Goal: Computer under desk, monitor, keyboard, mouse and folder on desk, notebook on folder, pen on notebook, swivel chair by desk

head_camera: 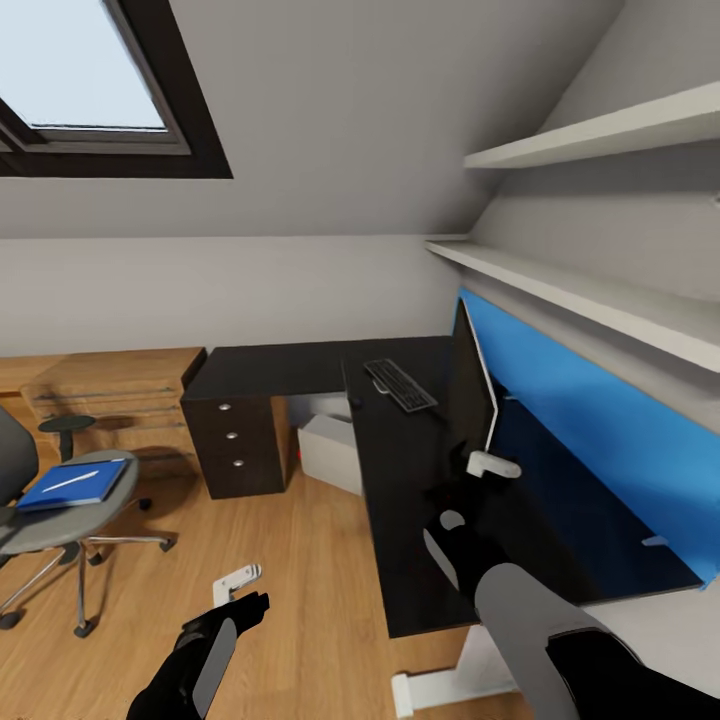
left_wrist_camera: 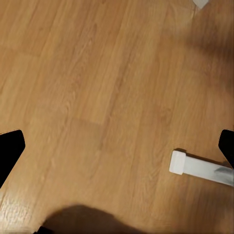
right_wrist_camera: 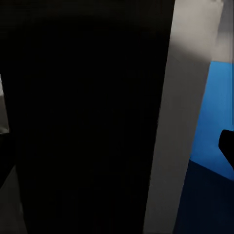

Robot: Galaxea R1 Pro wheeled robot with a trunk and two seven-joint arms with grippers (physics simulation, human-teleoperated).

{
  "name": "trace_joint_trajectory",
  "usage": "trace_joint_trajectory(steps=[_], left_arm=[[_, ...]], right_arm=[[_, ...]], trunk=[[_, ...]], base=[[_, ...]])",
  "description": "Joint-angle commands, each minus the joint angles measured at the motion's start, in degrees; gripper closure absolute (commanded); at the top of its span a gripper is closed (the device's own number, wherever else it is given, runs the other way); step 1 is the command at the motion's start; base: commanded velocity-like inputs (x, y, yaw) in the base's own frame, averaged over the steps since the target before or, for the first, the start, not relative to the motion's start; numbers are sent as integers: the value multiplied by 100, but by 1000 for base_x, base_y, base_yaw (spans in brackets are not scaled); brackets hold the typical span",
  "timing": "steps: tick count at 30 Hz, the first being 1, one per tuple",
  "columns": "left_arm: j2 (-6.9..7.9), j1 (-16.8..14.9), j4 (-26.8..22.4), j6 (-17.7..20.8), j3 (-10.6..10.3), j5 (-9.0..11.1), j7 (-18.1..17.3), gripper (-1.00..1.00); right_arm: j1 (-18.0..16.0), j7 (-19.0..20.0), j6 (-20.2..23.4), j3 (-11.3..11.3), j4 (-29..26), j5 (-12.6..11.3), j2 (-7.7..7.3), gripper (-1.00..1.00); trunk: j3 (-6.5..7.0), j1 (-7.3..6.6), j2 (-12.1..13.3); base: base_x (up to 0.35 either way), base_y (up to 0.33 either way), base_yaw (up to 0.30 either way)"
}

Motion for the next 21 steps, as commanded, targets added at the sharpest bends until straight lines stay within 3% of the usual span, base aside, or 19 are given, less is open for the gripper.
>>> trace_joint_trajectory(steps=[1, 21], left_arm=[[-5, -3, -12, 27, 9, 61, 32, -100], [-5, -2, -8, 33, 15, 61, 32, -100]], right_arm=[[-7, -48, -6, 6, 8, 14, -2, -100], [-7, -43, -6, 6, 12, 14, 5, -100]], trunk=[[-12, 2, -13], [-12, 2, -13]], base=[[-146, -225, 0], [-101, -122, 0]])
